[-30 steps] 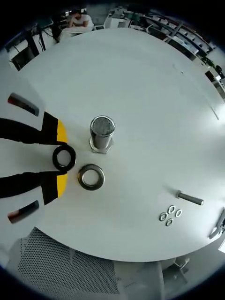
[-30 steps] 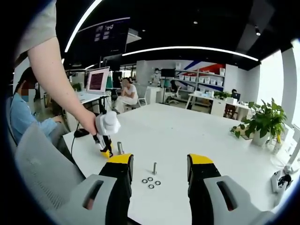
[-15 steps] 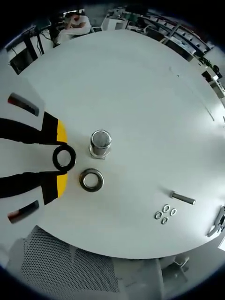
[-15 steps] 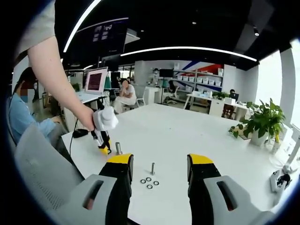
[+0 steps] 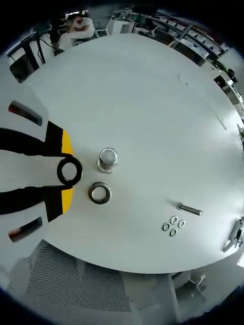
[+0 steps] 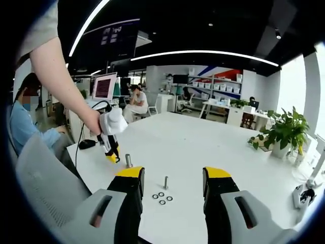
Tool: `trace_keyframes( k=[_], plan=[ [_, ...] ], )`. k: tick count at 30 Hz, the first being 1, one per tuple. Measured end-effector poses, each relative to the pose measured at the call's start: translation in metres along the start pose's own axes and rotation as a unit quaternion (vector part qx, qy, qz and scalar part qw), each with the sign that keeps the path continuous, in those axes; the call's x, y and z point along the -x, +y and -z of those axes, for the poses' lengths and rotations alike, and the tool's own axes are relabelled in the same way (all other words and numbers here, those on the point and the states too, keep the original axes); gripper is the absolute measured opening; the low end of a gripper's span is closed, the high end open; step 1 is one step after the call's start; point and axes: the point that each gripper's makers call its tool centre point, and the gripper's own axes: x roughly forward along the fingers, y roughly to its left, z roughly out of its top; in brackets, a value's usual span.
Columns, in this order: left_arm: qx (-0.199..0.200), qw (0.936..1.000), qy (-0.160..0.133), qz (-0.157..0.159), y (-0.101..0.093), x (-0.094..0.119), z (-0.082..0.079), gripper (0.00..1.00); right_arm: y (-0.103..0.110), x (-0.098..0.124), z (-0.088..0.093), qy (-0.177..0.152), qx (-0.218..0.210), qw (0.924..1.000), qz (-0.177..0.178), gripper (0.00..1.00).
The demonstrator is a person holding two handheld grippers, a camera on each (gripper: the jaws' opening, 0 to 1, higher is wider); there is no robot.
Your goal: Place the washer onto the threaded stud by aligning its center hole with the stud, sliding it down to the base, and recovering from edge contact or off-axis alignment until the washer reaches the visible bottom stop.
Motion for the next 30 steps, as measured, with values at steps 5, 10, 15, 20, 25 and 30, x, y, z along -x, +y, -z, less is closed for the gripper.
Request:
trace_keyframes(
  k=[5,10,15,20,25,30],
  plan=[
    [-0.001,1.0,-0.002,0.0,0.003,0.01,-0.003,0.19,0.0,0.0,0.0,0.0,0.001,1.0,0.0,0.48],
    [-0.007,1.0,-0.004,-0.003,0.009,0.011,-0.004,0.19,-0.001,0.0,0.0,-0.001,-0.001,1.0,0.003,0.48],
    [-0.015,0.9998,-0.007,-0.005,0.014,0.015,-0.009,0.19,-0.002,0.0,-0.001,-0.002,-0.003,1.0,0.005,0.48],
    [-0.024,0.9996,-0.012,-0.005,0.017,0.02,-0.02,0.19,-0.002,0.001,-0.001,-0.002,-0.002,1.0,0.005,0.48],
    [-0.032,0.9994,-0.013,-0.004,0.016,0.023,-0.029,0.19,-0.003,0.001,-0.001,-0.002,-0.003,1.0,0.007,0.48],
    [-0.036,0.9993,-0.014,-0.002,0.016,0.022,-0.036,0.19,-0.003,0.001,-0.001,-0.003,-0.003,1.0,0.007,0.48]
  ],
)
